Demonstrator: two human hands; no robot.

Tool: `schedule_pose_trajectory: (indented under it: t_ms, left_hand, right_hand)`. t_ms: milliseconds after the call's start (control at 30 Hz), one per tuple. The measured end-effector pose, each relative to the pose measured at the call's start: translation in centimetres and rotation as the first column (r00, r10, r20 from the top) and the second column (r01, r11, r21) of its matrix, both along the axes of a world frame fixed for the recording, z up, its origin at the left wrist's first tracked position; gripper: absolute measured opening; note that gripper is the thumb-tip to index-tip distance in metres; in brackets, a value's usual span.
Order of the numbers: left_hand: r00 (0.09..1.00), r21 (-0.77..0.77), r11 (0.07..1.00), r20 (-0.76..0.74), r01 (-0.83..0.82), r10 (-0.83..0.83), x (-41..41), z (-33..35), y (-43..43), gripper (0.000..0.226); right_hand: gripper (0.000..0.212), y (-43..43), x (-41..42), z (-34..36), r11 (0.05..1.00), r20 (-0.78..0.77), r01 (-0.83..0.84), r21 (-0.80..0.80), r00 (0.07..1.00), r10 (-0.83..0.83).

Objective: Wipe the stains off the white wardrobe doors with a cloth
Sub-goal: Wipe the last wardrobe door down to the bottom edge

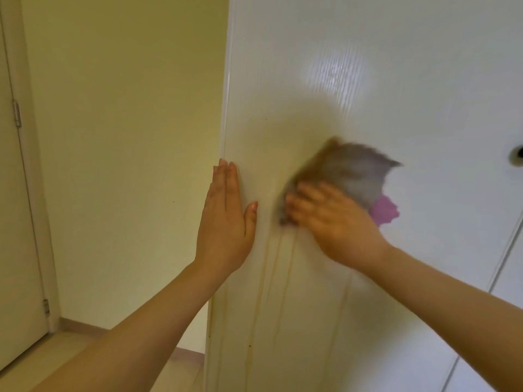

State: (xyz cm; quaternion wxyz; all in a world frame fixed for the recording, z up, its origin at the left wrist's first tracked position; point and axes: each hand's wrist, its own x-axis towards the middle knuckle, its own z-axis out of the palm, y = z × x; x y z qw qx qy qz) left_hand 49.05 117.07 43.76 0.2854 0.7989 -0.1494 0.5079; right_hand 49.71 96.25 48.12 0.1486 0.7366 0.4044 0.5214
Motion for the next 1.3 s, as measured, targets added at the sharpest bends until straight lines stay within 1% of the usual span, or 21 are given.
schedule_pose_trajectory:
  t_ms: [100, 133, 167, 200, 233, 267, 300, 400, 433, 500, 633, 700, 767, 800, 933, 1000, 1033, 1100, 1167, 1233, 1300]
  left_hand:
    - [1.0, 0.002, 1.0, -0.013, 0.018, -0.018, -0.3, 0.1, 0.6, 0.059]
    - [1.0, -0.004, 1.0, -0.016, 0.023, -0.023, -0.5, 0.1, 0.6, 0.057]
    - [1.0, -0.015, 1.0, -0.017, 0.026, -0.026, -0.6, 0.2, 0.6, 0.057]
    - [0.999, -0.028, 0.999, -0.016, 0.029, -0.03, -0.7, 0.3, 0.5, 0.057]
    - [0.999, -0.034, 0.999, -0.017, 0.037, -0.037, -0.8, 0.4, 0.3, 0.058]
    - [0.999, -0.038, 0.998, -0.018, 0.045, -0.045, -1.0, 0.5, 0.3, 0.059]
    - [0.998, -0.046, 0.998, -0.026, 0.049, -0.05, -1.2, 0.5, 0.3, 0.061]
    - [0.995, -0.053, 0.998, -0.083, 0.043, -0.047, -1.6, 0.7, 1.1, 0.067]
    - [0.996, -0.035, 0.999, -0.082, 0.039, -0.042, -1.7, 0.8, 1.4, 0.067]
    - [0.994, -0.007, 0.999, -0.099, 0.047, -0.048, -2.0, 0.9, 1.6, 0.067]
    - [0.979, -0.07, 0.991, -0.16, 0.118, -0.128, -2.3, 1.2, 1.5, 0.071]
    - [0.968, -0.107, 0.979, -0.163, 0.173, -0.189, -2.4, 1.2, 1.7, 0.067]
    - [0.944, -0.191, 0.953, -0.191, 0.234, -0.27, -2.4, 1.2, 2.4, 0.069]
    - [0.933, -0.25, 0.935, -0.195, 0.251, -0.303, -2.4, 1.3, 3.0, 0.071]
    - [0.903, -0.382, 0.899, -0.274, 0.215, -0.332, -2.3, 1.5, 4.1, 0.078]
    - [0.894, -0.373, 0.907, -0.312, 0.197, -0.323, -2.1, 1.4, 4.0, 0.077]
    - [0.892, -0.392, 0.9, -0.313, 0.19, -0.325, -2.0, 1.2, 4.1, 0.076]
    - [0.892, -0.433, 0.884, -0.313, 0.173, -0.328, -2.1, 0.9, 4.5, 0.075]
    - [0.894, -0.435, 0.886, -0.316, 0.161, -0.317, -2.4, 0.7, 5.2, 0.075]
    - [0.896, -0.446, 0.88, -0.308, 0.161, -0.32, -2.7, 0.5, 5.5, 0.074]
    - [0.9, -0.47, 0.87, -0.301, 0.147, -0.314, -3.0, 0.4, 5.6, 0.073]
  right_hand:
    - [0.036, 0.7, -0.2, 3.5, 0.924, -0.129, 0.027, -0.38, 0.988, -0.082]
    - [0.041, 1.1, 0.6, 4.9, 0.859, -0.253, -0.121, -0.498, 0.967, -0.01]
    - [0.036, 1.8, 1.3, 6.3, 0.847, -0.216, -0.133, -0.514, 0.976, 0.022]
    - [0.034, 2.7, 1.3, 6.8, 0.952, -0.215, -0.079, -0.295, 0.976, 0.014]
    - [0.037, 3.3, 1.1, 6.3, 0.998, -0.176, -0.016, 0.065, 0.984, 0.027]
    - [0.039, 3.5, 1.2, 4.5, 0.969, -0.11, 0.028, 0.244, 0.994, -0.001]
    - [0.04, 4.1, 0.9, 2.3, 0.978, -0.083, 0.032, 0.205, 0.996, -0.015]
    - [0.047, 3.7, -0.8, -1.6, 0.983, -0.102, -0.056, -0.175, 0.994, 0.038]
    - [0.042, 3.3, -0.7, -0.1, 0.989, -0.089, -0.004, -0.149, 0.996, -0.009]
    - [0.036, 2.3, -0.2, 3.2, 0.987, -0.209, 0.135, 0.082, 0.971, -0.115]
    - [0.04, 4.8, 0.8, 4.5, 0.952, -0.078, -0.018, 0.307, 0.996, 0.044]
    - [0.037, 5.0, 0.8, 1.3, 0.991, -0.047, -0.093, 0.1, 0.994, 0.098]
    - [0.035, 4.5, 0.0, -0.8, 0.99, -0.148, -0.087, -0.113, 0.987, 0.069]
    - [0.035, 4.4, -0.1, 0.3, 0.992, -0.243, -0.076, -0.102, 0.969, 0.049]
    - [0.057, 7.2, 2.8, 4.9, 0.97, -0.196, 0.072, 0.233, 0.98, -0.026]
    - [0.04, 9.0, 2.2, 4.1, 0.895, -0.19, 0.055, 0.443, 0.981, 0.033]
    - [0.03, 10.3, 1.5, 3.0, 0.873, -0.256, 0.002, 0.487, 0.956, 0.141]
    - [0.031, 10.7, 1.2, -1.1, 0.978, -0.32, -0.122, 0.169, 0.932, 0.171]
    - [0.045, 9.2, 2.7, -2.5, 0.989, -0.426, -0.027, -0.147, 0.904, -0.039]
    - [0.067, 8.8, 4.3, 0.0, 0.996, -0.345, 0.055, -0.072, 0.936, -0.076]
    - [0.048, 9.9, 4.5, 4.5, 0.985, -0.221, 0.078, 0.153, 0.974, -0.043]
